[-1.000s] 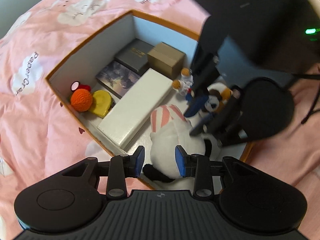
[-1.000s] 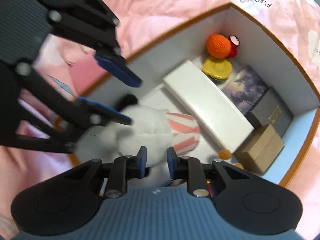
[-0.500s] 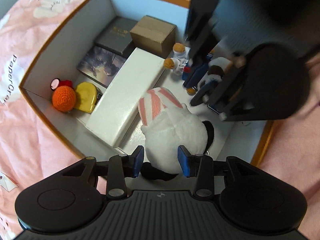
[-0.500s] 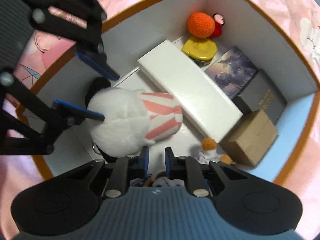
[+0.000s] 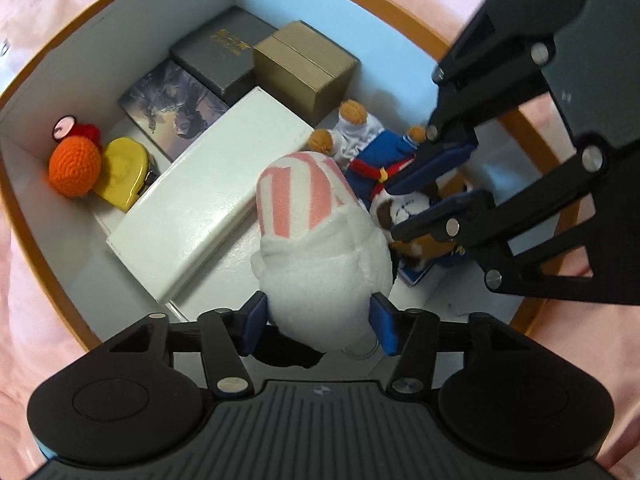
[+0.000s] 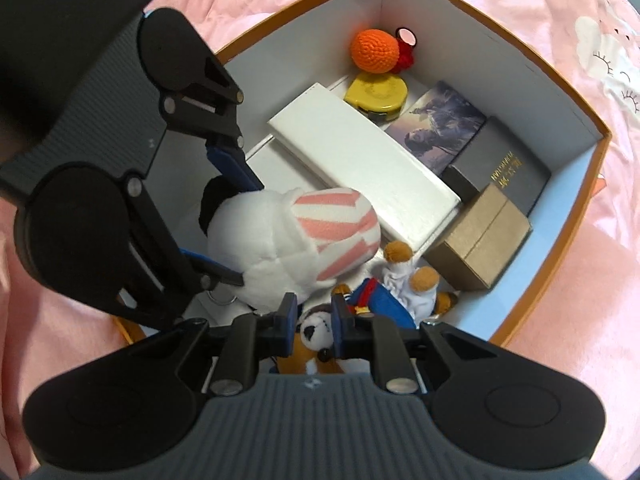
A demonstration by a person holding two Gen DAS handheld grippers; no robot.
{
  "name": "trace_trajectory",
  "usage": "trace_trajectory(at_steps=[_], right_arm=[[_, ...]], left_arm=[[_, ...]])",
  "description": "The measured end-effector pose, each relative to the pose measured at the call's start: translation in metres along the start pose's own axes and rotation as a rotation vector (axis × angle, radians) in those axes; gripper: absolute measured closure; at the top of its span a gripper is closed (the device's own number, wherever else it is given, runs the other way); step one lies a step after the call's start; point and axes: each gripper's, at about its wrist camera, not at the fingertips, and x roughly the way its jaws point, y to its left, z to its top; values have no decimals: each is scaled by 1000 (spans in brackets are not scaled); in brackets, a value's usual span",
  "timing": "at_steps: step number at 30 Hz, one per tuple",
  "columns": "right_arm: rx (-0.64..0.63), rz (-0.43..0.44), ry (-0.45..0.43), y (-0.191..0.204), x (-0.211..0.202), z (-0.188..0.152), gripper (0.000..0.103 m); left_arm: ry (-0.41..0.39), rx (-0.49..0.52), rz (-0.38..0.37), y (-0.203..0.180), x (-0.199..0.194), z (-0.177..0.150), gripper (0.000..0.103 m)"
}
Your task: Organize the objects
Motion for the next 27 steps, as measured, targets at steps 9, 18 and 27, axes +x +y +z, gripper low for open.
trace_trajectory(at_steps=[9,18,27], right_arm=[[12,30,-71,0,-3,3,84],[15,-12,-87,-1,-6,3,85],[14,25,-94,-2,-6,-15,85]], left_arm=[[4,-90,155,-9,-46,-9,55],[100,-34,298,-25,-18,-7,56],[17,-168,85,-9,-44,-4,53]])
